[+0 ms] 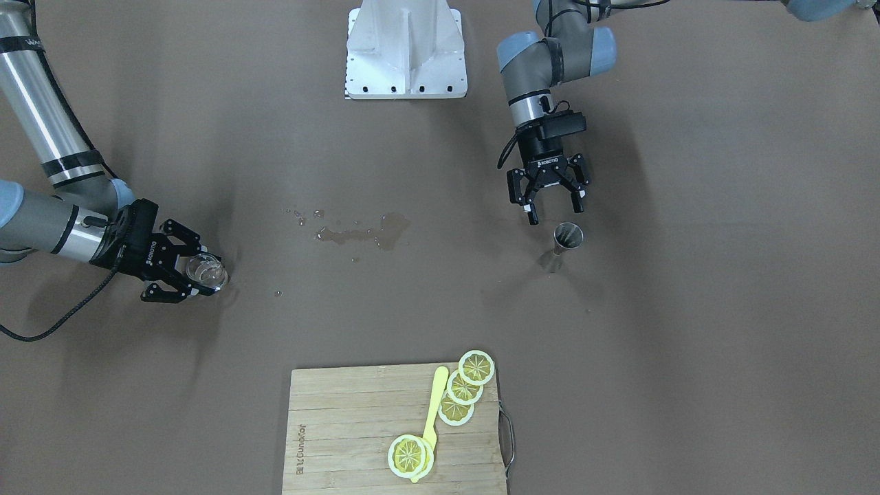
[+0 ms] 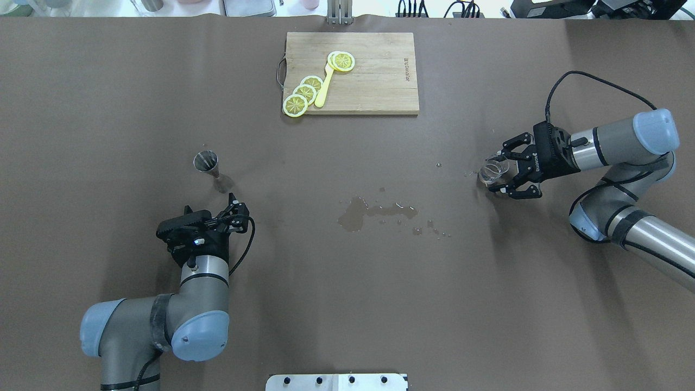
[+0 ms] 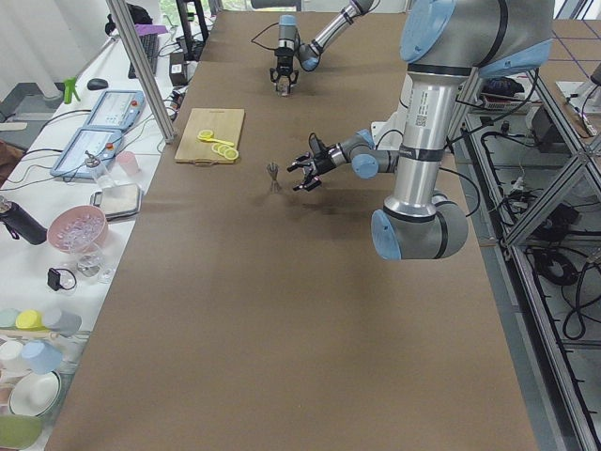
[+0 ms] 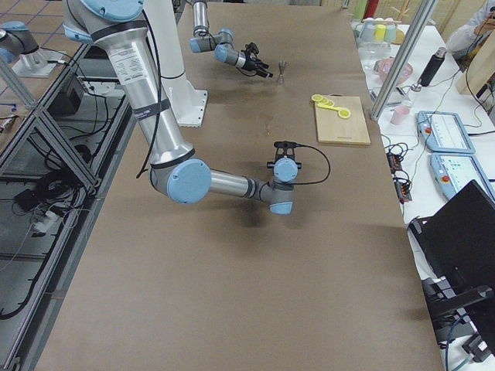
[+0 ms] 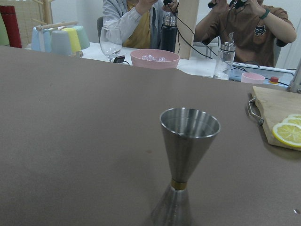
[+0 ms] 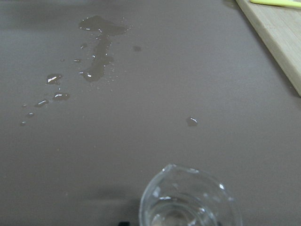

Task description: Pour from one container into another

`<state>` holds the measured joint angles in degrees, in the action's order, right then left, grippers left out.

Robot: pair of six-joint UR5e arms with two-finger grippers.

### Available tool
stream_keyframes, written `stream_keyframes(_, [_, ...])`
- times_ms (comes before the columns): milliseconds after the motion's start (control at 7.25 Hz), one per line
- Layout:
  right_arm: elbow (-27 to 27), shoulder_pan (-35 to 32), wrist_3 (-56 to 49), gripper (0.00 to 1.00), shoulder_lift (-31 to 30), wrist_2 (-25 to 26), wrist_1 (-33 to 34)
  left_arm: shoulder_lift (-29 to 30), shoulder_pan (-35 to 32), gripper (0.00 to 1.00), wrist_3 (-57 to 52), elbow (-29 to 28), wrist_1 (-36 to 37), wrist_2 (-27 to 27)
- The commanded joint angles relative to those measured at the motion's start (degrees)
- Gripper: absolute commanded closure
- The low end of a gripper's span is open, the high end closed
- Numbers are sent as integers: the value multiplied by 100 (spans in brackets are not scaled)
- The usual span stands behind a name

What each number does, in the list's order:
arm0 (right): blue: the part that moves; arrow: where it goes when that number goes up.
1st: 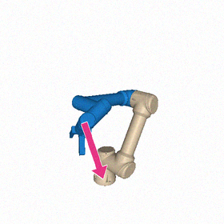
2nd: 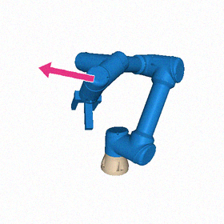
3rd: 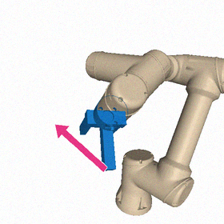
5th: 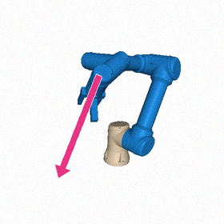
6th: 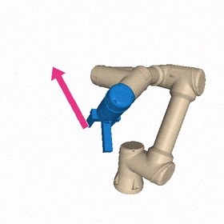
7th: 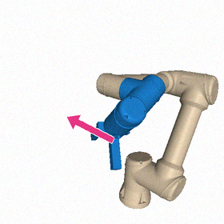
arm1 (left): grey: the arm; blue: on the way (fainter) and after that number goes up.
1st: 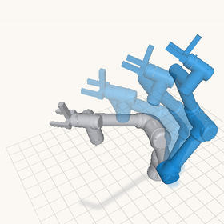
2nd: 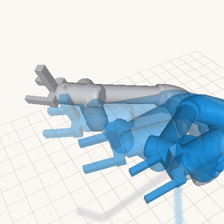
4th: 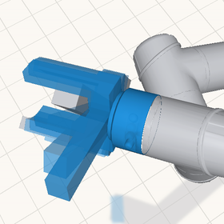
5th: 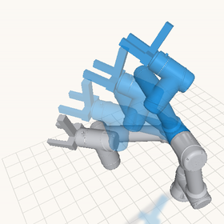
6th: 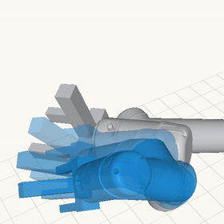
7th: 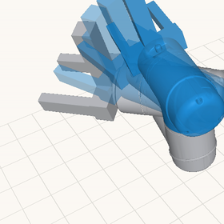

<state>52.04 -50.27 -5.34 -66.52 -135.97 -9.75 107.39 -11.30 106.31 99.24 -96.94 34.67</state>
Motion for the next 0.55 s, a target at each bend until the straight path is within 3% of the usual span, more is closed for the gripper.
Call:
stream_keyframes(0, [17,-9,7,44,-1,0,0,115,-74,2,-13,-185,-9,-4])
stream_keyframes(276, [43,-9,16,58,-1,0,0,447,-152,2,-22,-448,-9,5])
stream_keyframes(414, [52,-17,24,59,-1,9,0,510,-196,2,-31,-528,-18,-4])
